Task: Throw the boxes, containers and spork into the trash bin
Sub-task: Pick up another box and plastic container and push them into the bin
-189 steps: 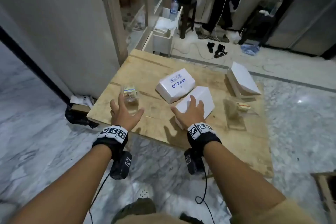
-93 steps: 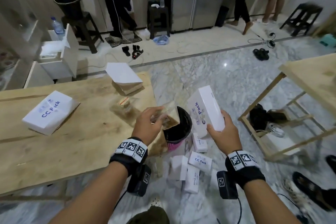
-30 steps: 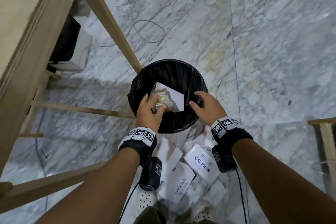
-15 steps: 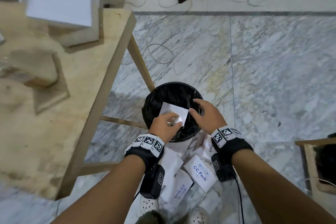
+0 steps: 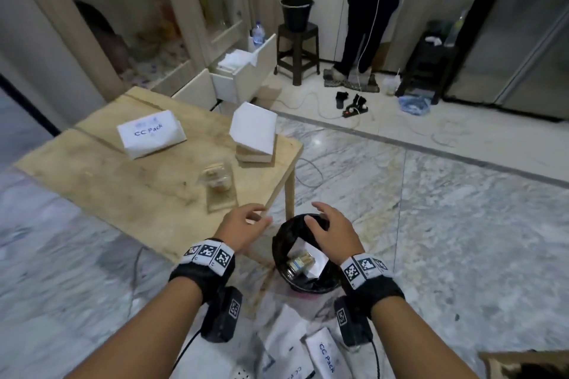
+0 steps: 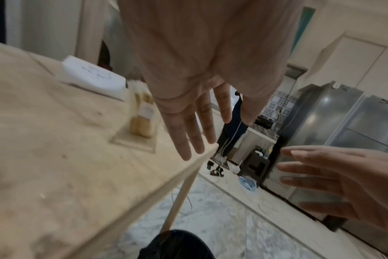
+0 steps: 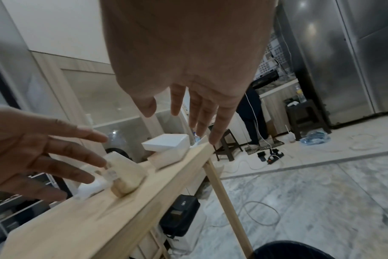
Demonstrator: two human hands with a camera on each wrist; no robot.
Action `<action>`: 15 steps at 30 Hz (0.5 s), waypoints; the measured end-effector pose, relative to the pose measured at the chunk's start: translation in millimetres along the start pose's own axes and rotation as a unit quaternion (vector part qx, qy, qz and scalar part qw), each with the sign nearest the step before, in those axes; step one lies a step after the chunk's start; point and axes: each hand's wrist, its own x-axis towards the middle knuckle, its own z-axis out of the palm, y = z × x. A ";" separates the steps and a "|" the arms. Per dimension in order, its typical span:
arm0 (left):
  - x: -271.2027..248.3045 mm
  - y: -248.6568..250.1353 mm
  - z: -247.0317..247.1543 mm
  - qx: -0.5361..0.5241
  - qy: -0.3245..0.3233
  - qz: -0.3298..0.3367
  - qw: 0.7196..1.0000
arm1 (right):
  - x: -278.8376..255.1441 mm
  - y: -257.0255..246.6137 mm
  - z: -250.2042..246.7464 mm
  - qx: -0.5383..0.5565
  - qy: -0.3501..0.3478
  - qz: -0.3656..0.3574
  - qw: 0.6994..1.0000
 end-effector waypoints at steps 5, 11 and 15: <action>-13.7 3.2 -67.7 0.002 0.106 0.026 0.994 | -7.0 -37.6 0.3 -0.004 -0.005 -0.017 1.000; -1.1 -1.5 -106.5 0.032 0.175 0.038 0.983 | 7.3 -60.9 10.7 -0.043 -0.018 -0.017 0.999; 28.2 -9.3 -118.3 0.050 0.130 0.027 0.990 | 34.1 -77.2 15.9 -0.058 -0.006 -0.007 0.998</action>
